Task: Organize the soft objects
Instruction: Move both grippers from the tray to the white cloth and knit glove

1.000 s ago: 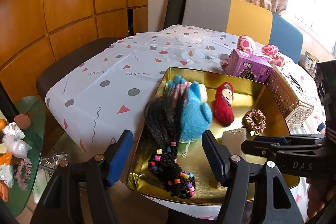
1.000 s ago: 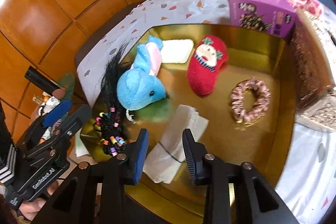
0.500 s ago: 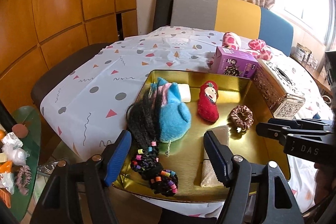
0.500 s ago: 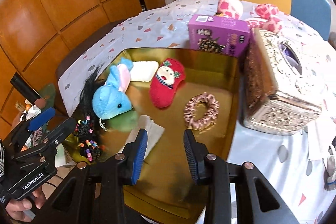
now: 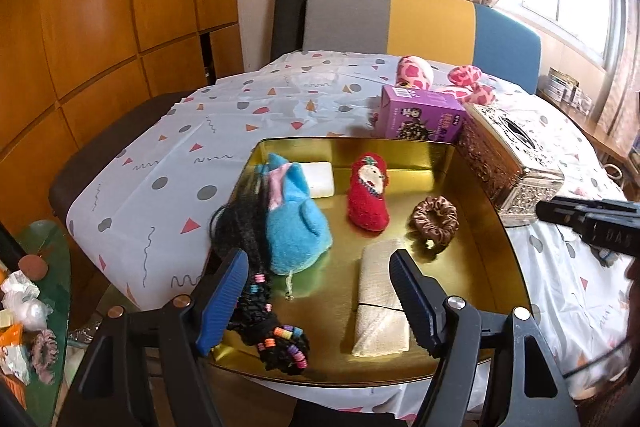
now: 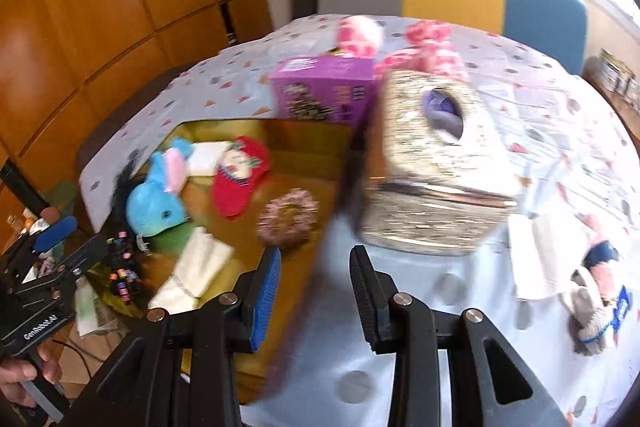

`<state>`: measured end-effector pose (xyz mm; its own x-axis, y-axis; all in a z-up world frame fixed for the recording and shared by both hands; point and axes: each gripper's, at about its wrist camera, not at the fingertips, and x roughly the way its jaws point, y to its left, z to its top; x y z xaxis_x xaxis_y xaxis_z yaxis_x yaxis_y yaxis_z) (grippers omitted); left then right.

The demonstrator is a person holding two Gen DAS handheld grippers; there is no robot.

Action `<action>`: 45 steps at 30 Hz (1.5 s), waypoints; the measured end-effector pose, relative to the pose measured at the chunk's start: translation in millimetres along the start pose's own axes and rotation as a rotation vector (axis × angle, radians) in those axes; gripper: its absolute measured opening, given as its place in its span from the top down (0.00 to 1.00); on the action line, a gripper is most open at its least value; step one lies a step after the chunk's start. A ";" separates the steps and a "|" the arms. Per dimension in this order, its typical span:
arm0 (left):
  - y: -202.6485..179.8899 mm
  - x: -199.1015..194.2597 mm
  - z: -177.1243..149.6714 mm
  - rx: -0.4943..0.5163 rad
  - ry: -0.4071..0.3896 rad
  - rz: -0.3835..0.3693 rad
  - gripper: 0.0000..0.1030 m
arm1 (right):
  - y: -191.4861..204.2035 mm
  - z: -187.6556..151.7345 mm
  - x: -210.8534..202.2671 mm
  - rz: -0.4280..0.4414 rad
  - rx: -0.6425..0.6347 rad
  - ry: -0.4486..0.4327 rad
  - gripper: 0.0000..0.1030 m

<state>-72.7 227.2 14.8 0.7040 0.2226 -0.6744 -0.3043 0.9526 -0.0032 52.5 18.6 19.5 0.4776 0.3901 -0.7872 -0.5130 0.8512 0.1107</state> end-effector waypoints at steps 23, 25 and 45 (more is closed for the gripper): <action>-80.7 -0.7 7.5 0.182 0.010 -0.119 0.28 | -236.2 -48.3 -64.2 -0.448 0.459 -0.110 0.66; -88.3 0.0 6.9 0.197 0.015 -0.130 0.28 | -256.4 -59.7 -67.4 -0.476 0.532 -0.116 0.66; -191.9 15.7 -3.7 0.369 0.094 -0.310 0.28 | -304.9 -95.1 -85.1 -0.401 0.876 -0.172 0.66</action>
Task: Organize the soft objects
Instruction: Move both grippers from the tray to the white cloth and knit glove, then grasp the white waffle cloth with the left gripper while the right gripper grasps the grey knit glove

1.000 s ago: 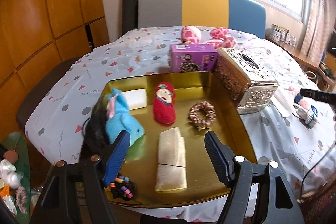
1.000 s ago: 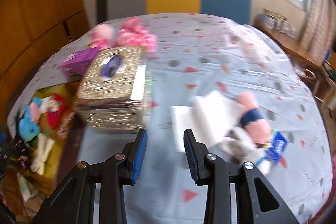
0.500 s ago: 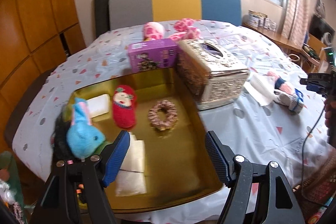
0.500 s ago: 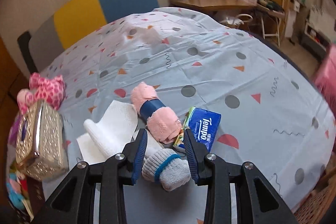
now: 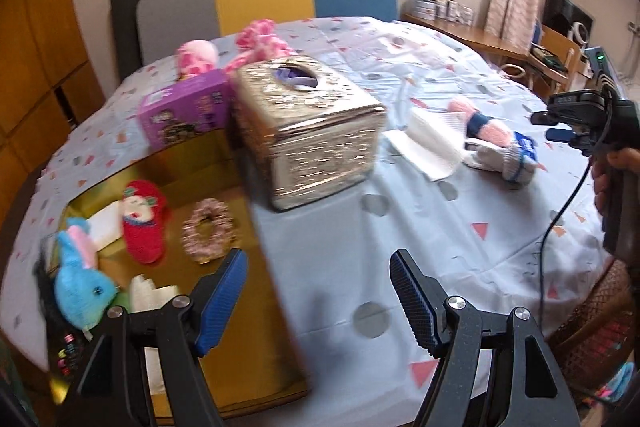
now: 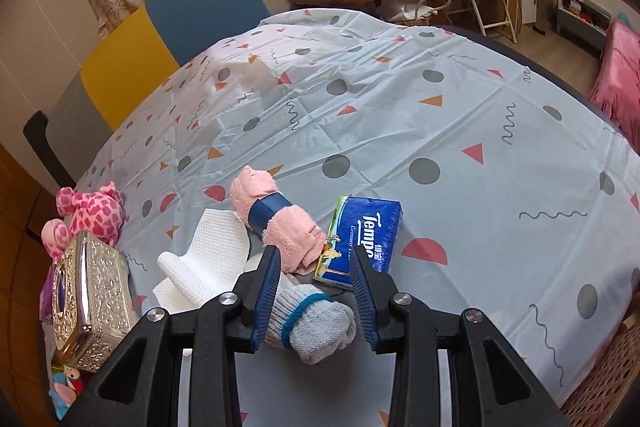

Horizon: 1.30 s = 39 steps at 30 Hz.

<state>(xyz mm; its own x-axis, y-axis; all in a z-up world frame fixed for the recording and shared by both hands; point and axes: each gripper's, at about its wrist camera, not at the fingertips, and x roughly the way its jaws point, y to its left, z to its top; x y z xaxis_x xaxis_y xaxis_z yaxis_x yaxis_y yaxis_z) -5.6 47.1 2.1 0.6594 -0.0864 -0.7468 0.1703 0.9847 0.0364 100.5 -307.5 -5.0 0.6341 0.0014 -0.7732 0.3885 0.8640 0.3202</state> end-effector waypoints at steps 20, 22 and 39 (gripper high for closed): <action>-122.9 112.3 114.0 -0.112 0.163 -0.232 0.24 | -15.7 4.7 -5.8 0.115 0.097 -0.003 0.65; -128.5 132.9 122.3 -0.154 0.196 -0.220 0.23 | -20.3 6.2 -7.5 0.128 0.120 -0.011 0.65; -133.7 209.2 130.5 -0.139 0.244 -0.094 0.94 | -66.5 9.6 -6.4 0.209 0.369 -0.020 0.63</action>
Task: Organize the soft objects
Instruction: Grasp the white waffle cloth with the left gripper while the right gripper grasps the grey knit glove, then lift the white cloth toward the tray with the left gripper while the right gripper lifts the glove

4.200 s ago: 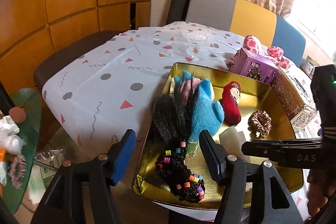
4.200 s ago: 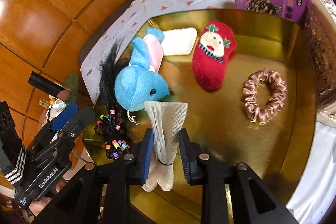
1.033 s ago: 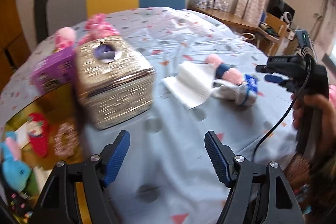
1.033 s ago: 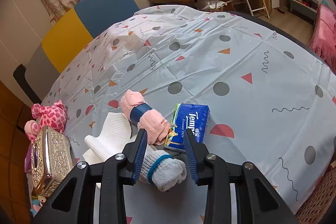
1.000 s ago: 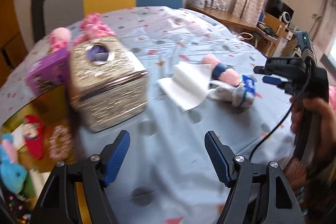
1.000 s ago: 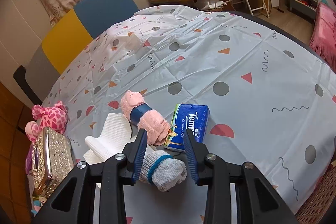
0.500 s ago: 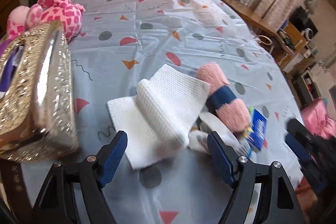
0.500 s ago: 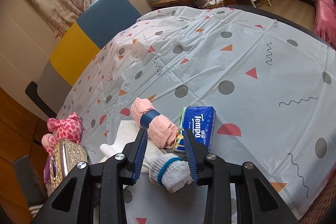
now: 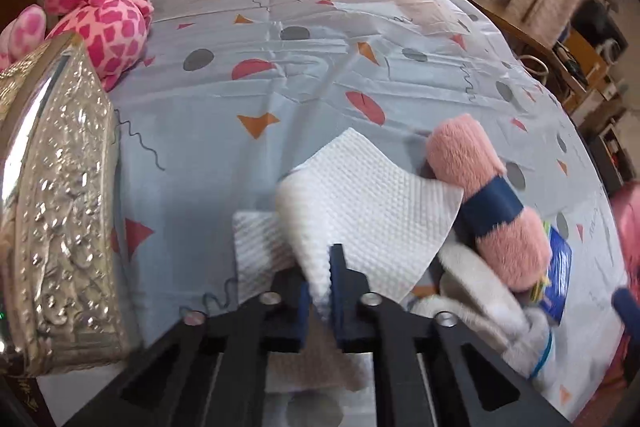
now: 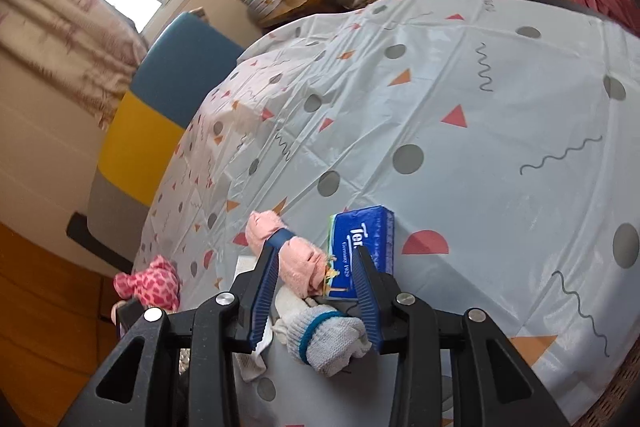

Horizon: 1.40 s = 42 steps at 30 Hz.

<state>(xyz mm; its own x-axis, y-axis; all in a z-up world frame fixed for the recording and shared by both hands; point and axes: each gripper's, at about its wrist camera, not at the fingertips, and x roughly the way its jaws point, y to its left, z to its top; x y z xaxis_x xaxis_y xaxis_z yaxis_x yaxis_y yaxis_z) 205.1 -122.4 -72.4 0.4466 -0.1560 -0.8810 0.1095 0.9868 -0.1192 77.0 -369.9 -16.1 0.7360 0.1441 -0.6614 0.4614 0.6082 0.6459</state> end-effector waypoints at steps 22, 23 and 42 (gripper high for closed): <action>65.1 -86.8 -136.0 0.235 0.011 -0.121 0.95 | 47.3 -42.1 54.7 -0.217 -0.383 0.241 0.58; 68.9 -87.2 -136.8 0.224 0.007 -0.128 0.95 | 45.4 -42.0 55.1 -0.234 -0.379 0.239 0.56; 66.4 -86.9 -127.3 0.180 -0.027 -0.154 0.96 | 57.1 -76.7 87.6 -0.124 -0.435 0.515 0.45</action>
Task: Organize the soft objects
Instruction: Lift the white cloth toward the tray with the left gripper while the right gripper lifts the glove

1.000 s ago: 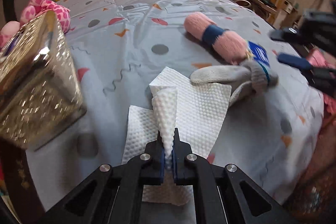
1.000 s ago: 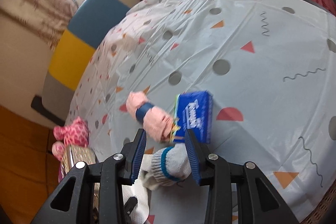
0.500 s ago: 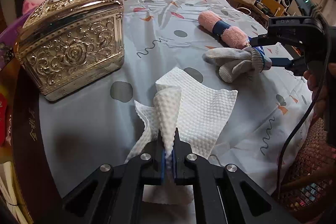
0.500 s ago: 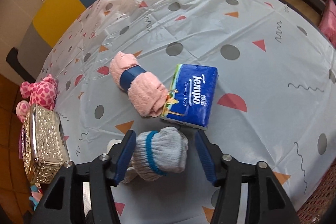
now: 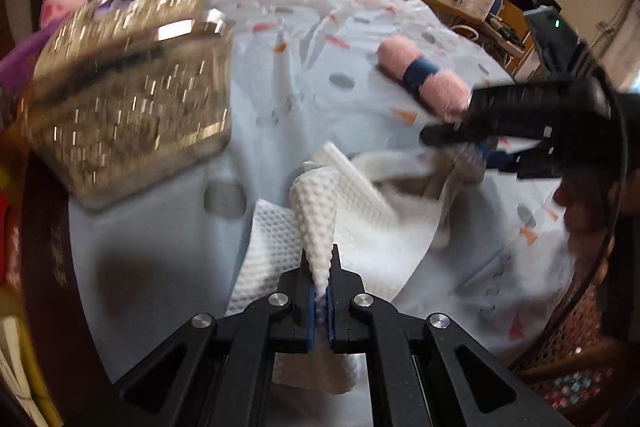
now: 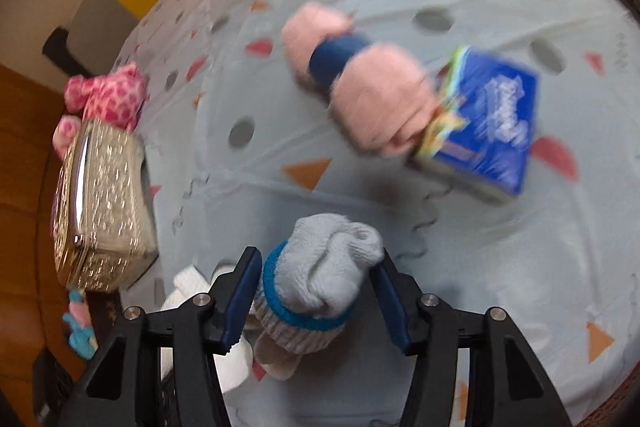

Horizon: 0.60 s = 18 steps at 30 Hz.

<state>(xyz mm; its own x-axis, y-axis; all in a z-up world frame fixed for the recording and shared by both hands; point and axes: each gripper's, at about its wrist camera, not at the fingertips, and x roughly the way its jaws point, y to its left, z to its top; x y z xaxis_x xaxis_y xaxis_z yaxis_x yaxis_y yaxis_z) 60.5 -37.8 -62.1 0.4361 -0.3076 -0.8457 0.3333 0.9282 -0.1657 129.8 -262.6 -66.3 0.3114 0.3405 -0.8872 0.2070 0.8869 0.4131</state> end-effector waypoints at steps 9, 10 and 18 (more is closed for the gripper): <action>-16.4 -33.7 110.5 0.020 -0.175 0.018 0.96 | 16.8 -0.7 2.1 -0.096 -0.115 -0.021 0.53; -13.8 -34.0 123.7 0.017 -0.183 0.018 0.96 | 19.0 -0.6 2.4 -0.108 -0.131 -0.022 0.54; 39.1 -38.3 186.6 -0.120 -0.225 0.075 0.96 | 30.9 -1.7 7.4 -0.154 -0.198 -0.023 0.54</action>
<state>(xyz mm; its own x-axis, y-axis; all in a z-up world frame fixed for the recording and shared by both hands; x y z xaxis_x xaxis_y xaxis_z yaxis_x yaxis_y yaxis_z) 212.8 -28.8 58.4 0.6350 -0.2631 -0.7263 0.1973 0.9643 -0.1768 137.0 -232.1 -60.5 0.3118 0.1912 -0.9307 0.0689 0.9724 0.2228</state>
